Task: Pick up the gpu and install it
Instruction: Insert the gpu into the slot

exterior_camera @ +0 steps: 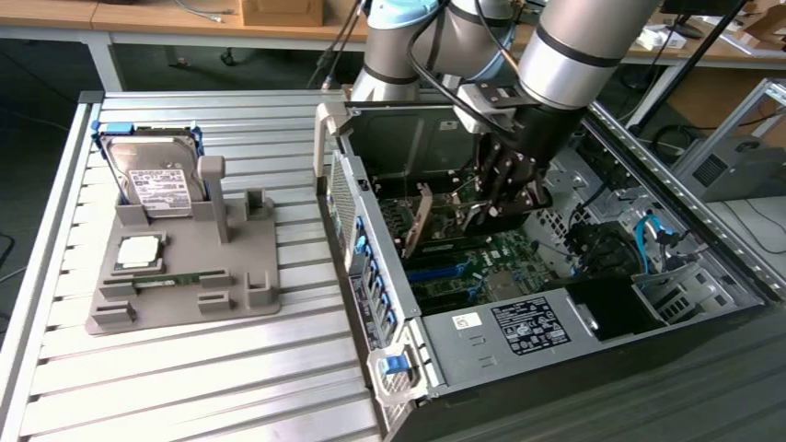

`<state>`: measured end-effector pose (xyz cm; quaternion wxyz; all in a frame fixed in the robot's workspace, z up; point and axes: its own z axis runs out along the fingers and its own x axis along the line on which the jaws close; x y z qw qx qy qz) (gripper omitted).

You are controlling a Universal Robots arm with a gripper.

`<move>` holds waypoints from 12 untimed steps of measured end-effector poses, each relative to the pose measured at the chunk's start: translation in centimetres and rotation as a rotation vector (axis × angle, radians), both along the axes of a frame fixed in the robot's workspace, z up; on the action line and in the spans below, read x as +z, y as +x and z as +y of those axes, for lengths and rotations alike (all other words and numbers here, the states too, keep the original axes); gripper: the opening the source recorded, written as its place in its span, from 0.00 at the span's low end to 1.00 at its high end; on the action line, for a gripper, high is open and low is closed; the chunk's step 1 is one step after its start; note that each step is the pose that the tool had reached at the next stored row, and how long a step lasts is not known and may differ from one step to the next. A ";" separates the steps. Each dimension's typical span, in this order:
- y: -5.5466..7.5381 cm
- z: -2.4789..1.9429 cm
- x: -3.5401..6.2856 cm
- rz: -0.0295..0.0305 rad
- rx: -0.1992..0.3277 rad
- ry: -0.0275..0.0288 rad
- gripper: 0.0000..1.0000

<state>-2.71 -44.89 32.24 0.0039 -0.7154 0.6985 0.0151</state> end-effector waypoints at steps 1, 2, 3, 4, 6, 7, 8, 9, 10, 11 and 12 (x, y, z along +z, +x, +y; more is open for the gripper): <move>-0.1 0.00 -0.05 0.0000 0.000 0.0000 0.27; -0.3 0.00 -0.12 0.0000 0.000 0.0000 0.27; -0.4 0.00 -0.18 0.0000 0.000 0.0000 0.27; -0.5 0.00 -0.26 0.0001 0.000 -0.0001 0.27; -0.6 0.00 -0.44 0.0000 0.000 0.0000 0.27; -0.7 0.00 -0.57 0.0001 0.000 0.0000 0.27; -0.8 0.00 -0.67 0.0000 0.000 0.0001 0.27; -0.8 0.00 -0.76 0.0000 0.000 0.0000 0.27; -0.9 0.00 -0.84 0.0000 0.000 0.0000 0.27; -0.9 0.00 -0.91 0.0000 0.000 0.0000 0.27; -1.0 0.00 -0.97 0.0000 0.000 0.0000 0.27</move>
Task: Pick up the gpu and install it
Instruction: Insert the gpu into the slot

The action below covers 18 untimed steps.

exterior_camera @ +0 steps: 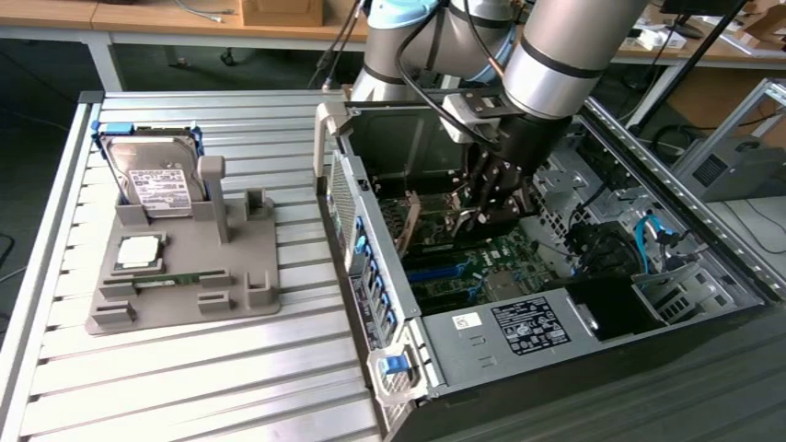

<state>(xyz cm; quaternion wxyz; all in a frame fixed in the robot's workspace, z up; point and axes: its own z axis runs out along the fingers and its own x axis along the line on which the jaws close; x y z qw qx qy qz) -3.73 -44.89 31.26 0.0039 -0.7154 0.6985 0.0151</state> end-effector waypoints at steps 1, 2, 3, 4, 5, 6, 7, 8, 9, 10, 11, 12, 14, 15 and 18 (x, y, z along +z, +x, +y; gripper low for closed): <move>-0.1 0.00 -0.04 0.0001 0.000 -0.0001 0.27; -0.1 0.00 -0.10 0.0000 0.000 -0.0001 0.27; -0.2 0.00 -0.16 0.0000 0.000 0.0000 0.27; -0.2 0.00 -0.20 0.0000 0.000 0.0000 0.27; -0.2 -0.01 -0.25 0.0000 0.000 -0.0001 0.27; -0.3 -0.02 -0.29 0.0001 0.000 -0.0003 0.27; -0.3 -0.04 -0.32 0.0001 0.000 -0.0003 0.27; -0.3 -0.07 -0.35 0.0001 0.000 -0.0004 0.27; -0.4 -0.11 -0.37 0.0001 0.000 -0.0008 0.27; -0.4 -0.18 -0.39 0.0000 0.000 -0.0012 0.27; -0.5 -0.22 -0.43 0.0000 0.000 -0.0013 0.27; -0.6 -0.26 -0.46 0.0001 0.000 -0.0017 0.27; -0.6 -0.34 -0.66 0.0000 0.000 -0.0020 0.27; -0.6 -0.39 -0.78 0.0000 0.000 -0.0019 0.27; -0.6 -0.52 -1.12 0.0001 0.000 -0.0020 0.27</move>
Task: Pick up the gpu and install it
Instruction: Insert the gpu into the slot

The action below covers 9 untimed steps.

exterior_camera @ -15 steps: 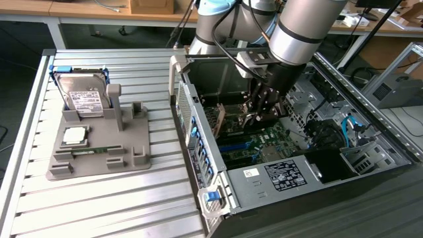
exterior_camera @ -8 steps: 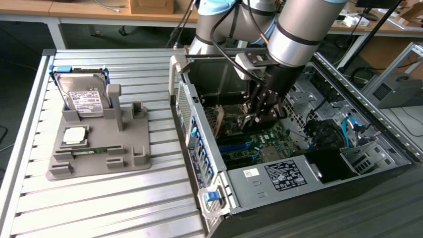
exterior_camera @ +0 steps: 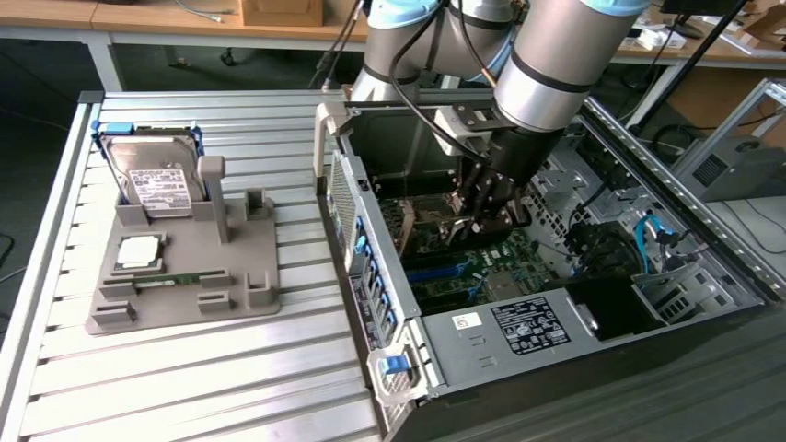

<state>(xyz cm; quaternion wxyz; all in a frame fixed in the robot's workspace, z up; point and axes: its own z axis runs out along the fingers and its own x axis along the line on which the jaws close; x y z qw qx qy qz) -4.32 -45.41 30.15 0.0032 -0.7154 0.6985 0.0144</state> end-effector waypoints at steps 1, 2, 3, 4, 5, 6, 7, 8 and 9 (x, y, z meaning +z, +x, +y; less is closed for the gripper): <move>0.0 -0.02 -0.10 0.0000 0.000 0.0001 0.27; 0.0 -0.04 -0.19 0.0000 0.000 0.0000 0.27; 0.0 -0.08 -0.28 0.0000 0.000 0.0000 0.27; 0.0 -0.11 -0.37 -0.0001 0.000 0.0000 0.27; 0.0 -0.14 -0.45 0.0000 0.000 0.0000 0.27; 0.0 -0.16 -0.57 0.0000 0.000 0.0000 0.27; 0.0 -0.18 -0.65 0.0000 0.000 0.0000 0.27; 0.0 -0.18 -0.71 0.0000 0.000 0.0000 0.27; -0.1 -0.19 -0.75 0.0000 0.000 -0.0001 0.27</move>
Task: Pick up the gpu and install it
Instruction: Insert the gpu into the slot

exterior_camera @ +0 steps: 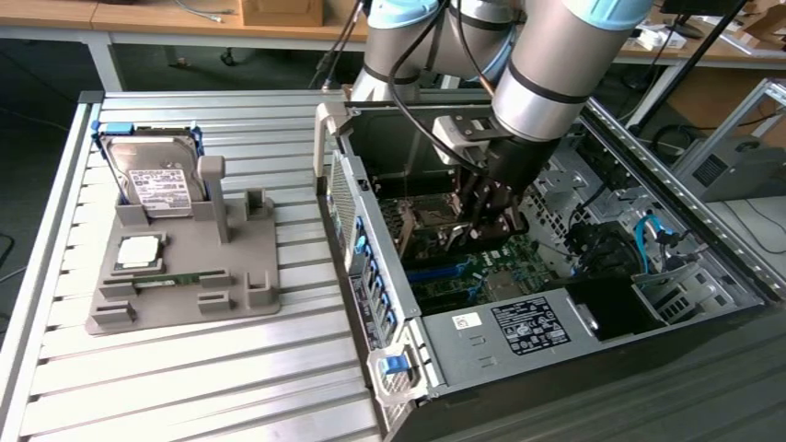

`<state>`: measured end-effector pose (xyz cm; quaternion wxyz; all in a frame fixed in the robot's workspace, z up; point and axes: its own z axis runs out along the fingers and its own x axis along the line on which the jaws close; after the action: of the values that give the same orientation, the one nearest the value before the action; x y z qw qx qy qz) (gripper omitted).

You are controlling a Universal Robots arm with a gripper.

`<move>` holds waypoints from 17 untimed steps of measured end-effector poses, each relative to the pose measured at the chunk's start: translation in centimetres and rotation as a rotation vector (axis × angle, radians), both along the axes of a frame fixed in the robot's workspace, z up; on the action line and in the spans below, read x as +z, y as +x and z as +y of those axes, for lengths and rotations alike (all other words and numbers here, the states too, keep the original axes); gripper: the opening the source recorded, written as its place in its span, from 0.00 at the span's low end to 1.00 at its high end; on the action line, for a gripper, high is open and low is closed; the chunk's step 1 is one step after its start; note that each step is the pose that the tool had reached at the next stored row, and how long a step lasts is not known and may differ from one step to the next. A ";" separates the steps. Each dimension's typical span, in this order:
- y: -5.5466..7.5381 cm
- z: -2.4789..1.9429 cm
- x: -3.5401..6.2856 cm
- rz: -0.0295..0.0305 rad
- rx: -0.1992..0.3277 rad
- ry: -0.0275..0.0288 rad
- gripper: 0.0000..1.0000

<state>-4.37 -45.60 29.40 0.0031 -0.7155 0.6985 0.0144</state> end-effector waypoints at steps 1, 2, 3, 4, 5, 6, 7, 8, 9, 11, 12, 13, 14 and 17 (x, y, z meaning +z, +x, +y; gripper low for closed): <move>0.0 -0.02 -0.06 0.0000 0.000 0.0000 0.27; 0.0 -0.02 -0.12 -0.0001 0.000 0.0002 0.27; 0.0 -0.02 -0.19 0.0000 0.000 0.0002 0.27; -0.1 -0.02 -0.25 0.0000 0.000 0.0001 0.27; -0.1 -0.02 -0.33 0.0000 0.000 0.0001 0.27; -0.1 -0.03 -0.41 0.0000 0.000 0.0002 0.27; -0.1 -0.04 -0.49 0.0000 0.000 0.0002 0.27; -0.2 -0.06 -0.58 0.0000 0.000 0.0001 0.27; -0.2 -0.07 -0.66 -0.0001 0.000 0.0001 0.27; -0.3 -0.09 -0.85 0.0000 0.000 0.0001 0.27; -0.4 -0.09 -0.93 0.0000 0.000 0.0001 0.27; -0.4 -0.09 -1.00 0.0000 0.000 0.0001 0.27; -0.4 -0.09 -1.07 0.0000 0.000 0.0001 0.27; -0.5 -0.09 -1.31 0.0000 0.000 0.0002 0.27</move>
<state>-4.92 -45.69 28.09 0.0032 -0.7154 0.6985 0.0144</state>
